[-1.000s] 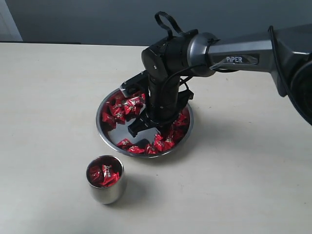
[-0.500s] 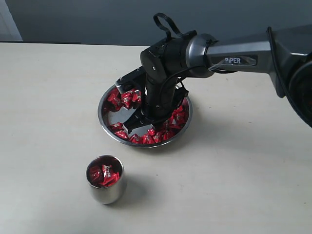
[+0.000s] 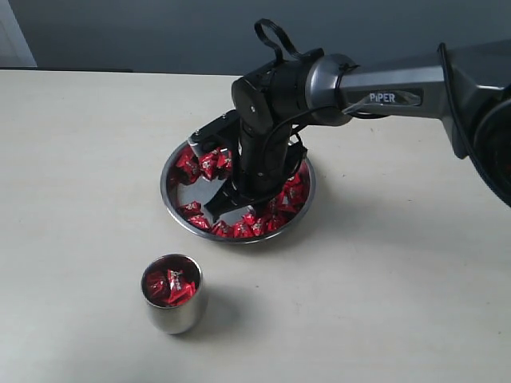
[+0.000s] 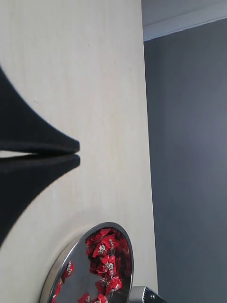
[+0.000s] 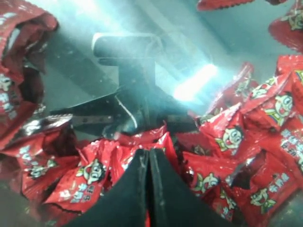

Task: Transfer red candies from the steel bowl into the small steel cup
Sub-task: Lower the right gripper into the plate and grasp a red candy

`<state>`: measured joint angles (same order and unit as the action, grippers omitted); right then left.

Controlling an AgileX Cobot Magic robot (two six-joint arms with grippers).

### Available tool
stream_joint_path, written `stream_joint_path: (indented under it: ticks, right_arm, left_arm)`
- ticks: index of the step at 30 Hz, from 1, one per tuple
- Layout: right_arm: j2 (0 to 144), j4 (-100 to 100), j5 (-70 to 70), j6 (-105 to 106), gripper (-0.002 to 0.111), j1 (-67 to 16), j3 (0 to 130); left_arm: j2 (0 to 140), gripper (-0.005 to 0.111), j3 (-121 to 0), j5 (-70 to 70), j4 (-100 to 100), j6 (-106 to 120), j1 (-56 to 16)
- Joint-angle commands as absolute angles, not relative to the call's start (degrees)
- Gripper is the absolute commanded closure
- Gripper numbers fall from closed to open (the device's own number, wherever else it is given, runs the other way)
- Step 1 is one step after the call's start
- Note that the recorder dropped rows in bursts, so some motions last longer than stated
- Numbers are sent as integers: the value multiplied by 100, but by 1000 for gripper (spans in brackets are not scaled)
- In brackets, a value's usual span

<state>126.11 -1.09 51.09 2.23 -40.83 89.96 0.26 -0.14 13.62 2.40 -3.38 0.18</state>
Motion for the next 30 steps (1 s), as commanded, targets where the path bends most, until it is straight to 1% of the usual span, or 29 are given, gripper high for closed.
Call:
stream_joint_path:
  ticks: [1,8,17,30]
  right_arm:
    - [12747,56,5531,612,109,-4062,8945]
    - [12747,56,5518,694,109,-4062,8945]
    - [12438,37,5057,694,109,-4062,8945]
    - [12096,0,5047,694,109,-4062,8945]
  left_arm:
    - [0,106,0,1329,248,-350,42]
    - [0,106,0,1329,248,-350,42]
    - [0,106,0,1329,248,-350,42]
    - [0,106,0,1329,248,-350,42]
